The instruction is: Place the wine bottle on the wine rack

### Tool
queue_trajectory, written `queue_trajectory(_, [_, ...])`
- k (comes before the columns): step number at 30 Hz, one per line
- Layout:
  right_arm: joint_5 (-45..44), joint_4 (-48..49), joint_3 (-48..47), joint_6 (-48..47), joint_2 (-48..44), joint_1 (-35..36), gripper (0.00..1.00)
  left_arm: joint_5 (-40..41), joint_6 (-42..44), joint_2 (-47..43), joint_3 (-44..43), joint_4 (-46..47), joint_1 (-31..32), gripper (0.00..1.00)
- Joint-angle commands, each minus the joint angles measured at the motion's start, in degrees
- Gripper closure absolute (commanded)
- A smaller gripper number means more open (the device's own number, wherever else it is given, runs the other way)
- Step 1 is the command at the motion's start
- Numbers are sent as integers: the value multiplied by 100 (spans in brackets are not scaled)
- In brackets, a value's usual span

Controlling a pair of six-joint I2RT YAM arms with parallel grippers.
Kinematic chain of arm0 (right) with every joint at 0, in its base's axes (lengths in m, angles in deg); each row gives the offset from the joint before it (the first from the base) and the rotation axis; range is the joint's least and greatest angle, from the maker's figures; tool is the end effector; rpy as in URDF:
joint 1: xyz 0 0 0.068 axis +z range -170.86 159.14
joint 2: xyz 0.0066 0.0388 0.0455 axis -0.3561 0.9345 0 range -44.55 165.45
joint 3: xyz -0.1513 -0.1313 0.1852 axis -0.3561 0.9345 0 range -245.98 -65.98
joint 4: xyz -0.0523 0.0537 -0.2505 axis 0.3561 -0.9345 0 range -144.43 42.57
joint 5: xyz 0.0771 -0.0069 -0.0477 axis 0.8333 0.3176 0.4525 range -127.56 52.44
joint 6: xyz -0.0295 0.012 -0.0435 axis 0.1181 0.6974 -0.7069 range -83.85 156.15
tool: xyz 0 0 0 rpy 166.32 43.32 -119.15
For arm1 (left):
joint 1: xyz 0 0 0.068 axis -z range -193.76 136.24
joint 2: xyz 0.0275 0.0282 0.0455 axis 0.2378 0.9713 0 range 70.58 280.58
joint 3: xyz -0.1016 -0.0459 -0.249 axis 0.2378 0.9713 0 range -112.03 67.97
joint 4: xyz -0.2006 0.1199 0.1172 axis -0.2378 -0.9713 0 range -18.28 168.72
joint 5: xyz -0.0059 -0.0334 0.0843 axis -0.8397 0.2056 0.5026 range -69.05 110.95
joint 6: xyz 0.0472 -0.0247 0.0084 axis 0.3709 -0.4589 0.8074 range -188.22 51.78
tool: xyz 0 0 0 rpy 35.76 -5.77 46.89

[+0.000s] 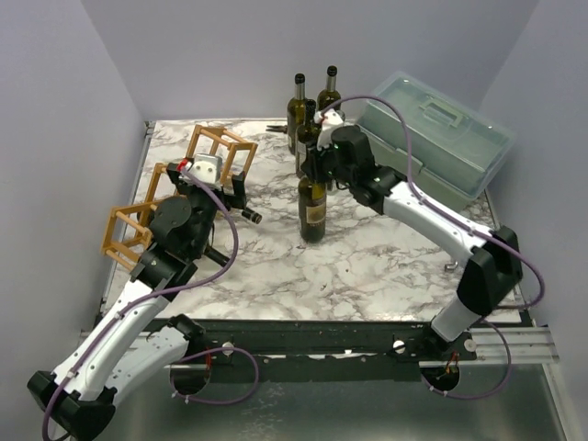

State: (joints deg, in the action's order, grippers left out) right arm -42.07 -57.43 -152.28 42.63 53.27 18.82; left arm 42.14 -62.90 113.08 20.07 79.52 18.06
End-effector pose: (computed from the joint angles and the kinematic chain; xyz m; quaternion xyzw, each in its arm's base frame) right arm 0.3173 0.2595 0.3447 -0.2147 0.7979 0.1905 0.5300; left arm 0.1514 -0.0787 0.3862 0.0793 0.6659 -0.0482 0.7403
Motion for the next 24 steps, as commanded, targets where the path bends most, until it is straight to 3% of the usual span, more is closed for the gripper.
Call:
queue_trajectory(1, [281,647,1000,526,-1239,26,100,-652,-158,256,-172,-183,-44,1])
queue_trajectory(9, [-89,2409,3246,2488,-3270,30,99,-1724,-505,862,-264,-306,-39,1])
queue_trajectory(18, [-442,396,3065,2912,-4169,31,100,-3024,-1513,1750,-353,-109,9,1])
queue_trajectory(24, [-351,-62,3283,3223,-4805,28,99,-4426,-1791,2393,-466,194,132,1])
